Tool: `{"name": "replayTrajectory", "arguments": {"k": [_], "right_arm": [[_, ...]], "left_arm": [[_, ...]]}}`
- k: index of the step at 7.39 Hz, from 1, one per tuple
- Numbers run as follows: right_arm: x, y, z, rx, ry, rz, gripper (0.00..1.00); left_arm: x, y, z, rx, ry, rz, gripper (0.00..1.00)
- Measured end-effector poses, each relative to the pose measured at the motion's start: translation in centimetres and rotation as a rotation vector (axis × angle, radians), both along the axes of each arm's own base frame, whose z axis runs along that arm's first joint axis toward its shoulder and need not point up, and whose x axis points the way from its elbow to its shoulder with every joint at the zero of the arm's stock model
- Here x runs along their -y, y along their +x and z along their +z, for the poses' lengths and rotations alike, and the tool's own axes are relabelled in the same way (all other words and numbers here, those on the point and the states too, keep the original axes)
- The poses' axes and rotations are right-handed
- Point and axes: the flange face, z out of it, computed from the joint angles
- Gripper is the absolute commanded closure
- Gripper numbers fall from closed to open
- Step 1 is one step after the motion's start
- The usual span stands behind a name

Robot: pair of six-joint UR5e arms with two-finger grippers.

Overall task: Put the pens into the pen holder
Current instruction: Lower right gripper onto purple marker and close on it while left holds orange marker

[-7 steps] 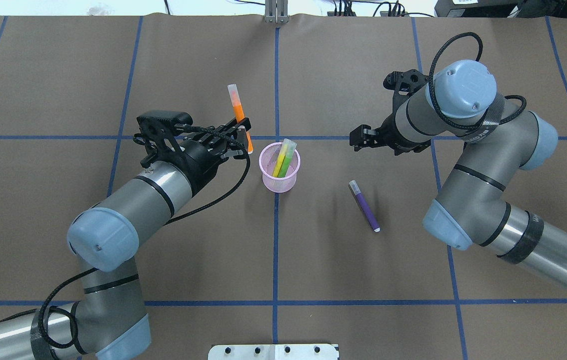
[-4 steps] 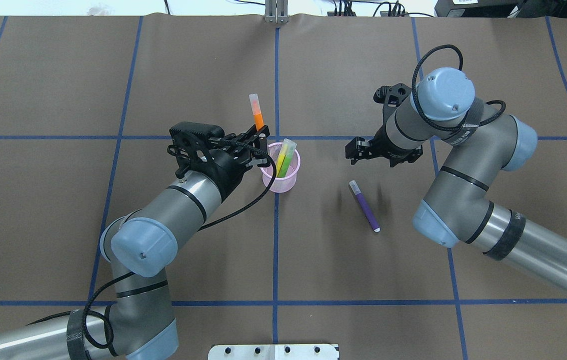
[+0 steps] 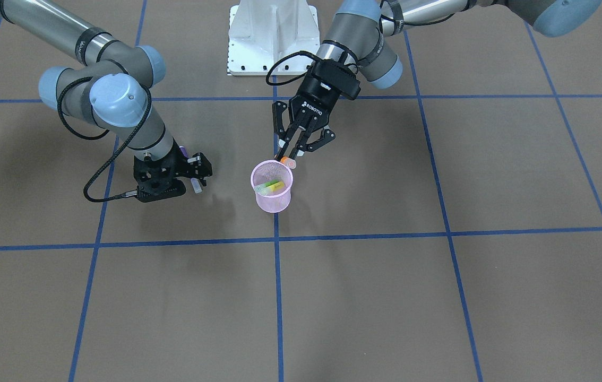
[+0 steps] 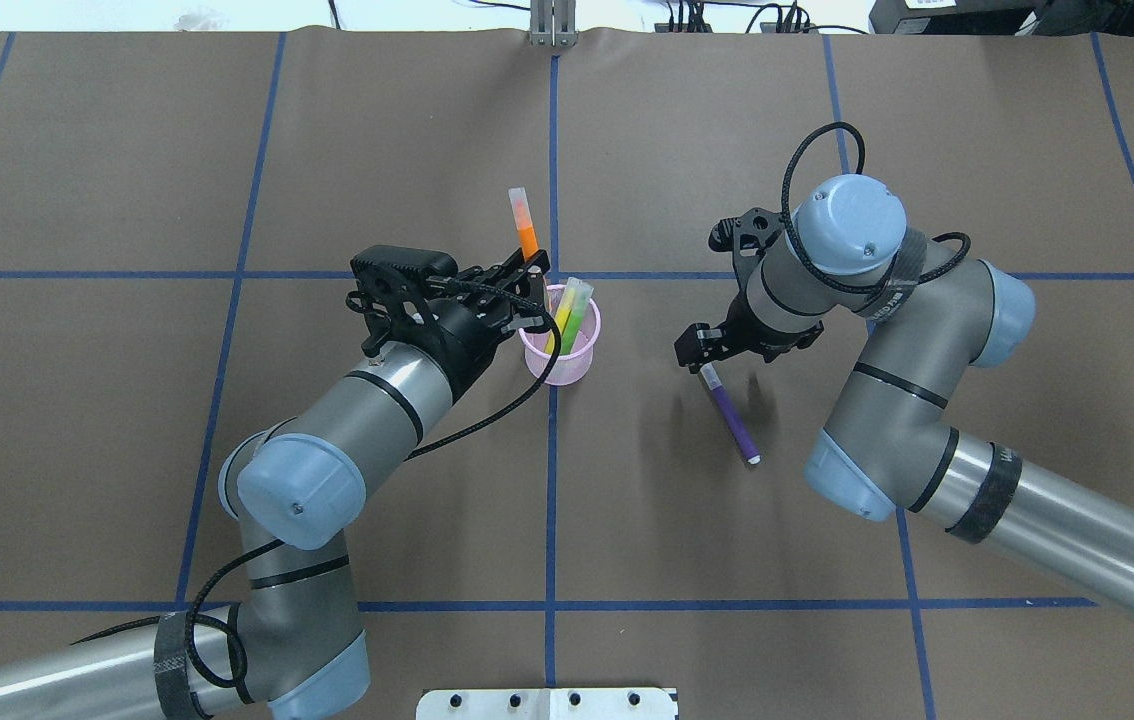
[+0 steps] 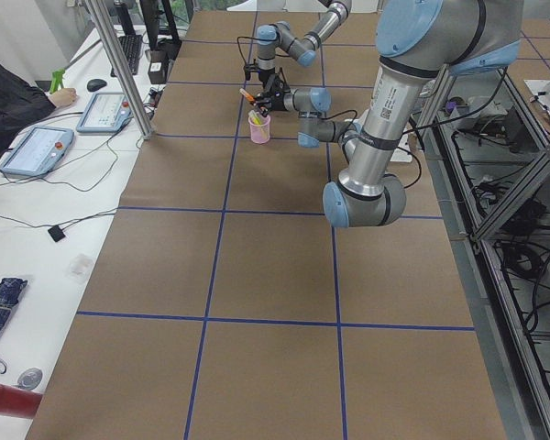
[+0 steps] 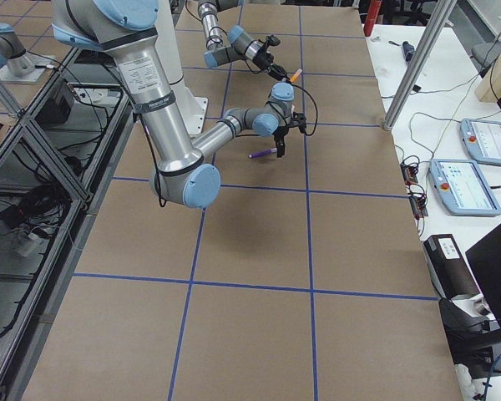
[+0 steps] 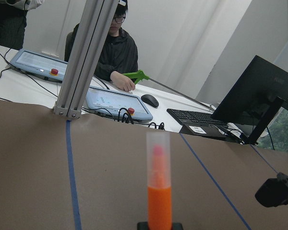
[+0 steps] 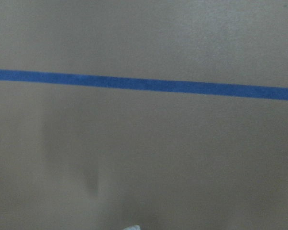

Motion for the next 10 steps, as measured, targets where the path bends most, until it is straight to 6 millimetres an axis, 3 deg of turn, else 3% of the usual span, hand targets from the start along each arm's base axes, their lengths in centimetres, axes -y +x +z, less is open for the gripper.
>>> {"name": "replayTrajectory", "arguments": {"k": [2, 10], "right_arm": [[-1.0, -0.6, 0.1, -0.036, 0.001, -0.047, 0.27], [-1.8, -1.4, 0.6, -0.05, 0.025, -0.134, 0.42]], "left_arm": [[0.2, 0.1, 0.5, -0.012, 0.004, -0.002, 1.0], [0.7, 0.1, 1.3, -0.026, 0.01, -0.006, 1.0]]}}
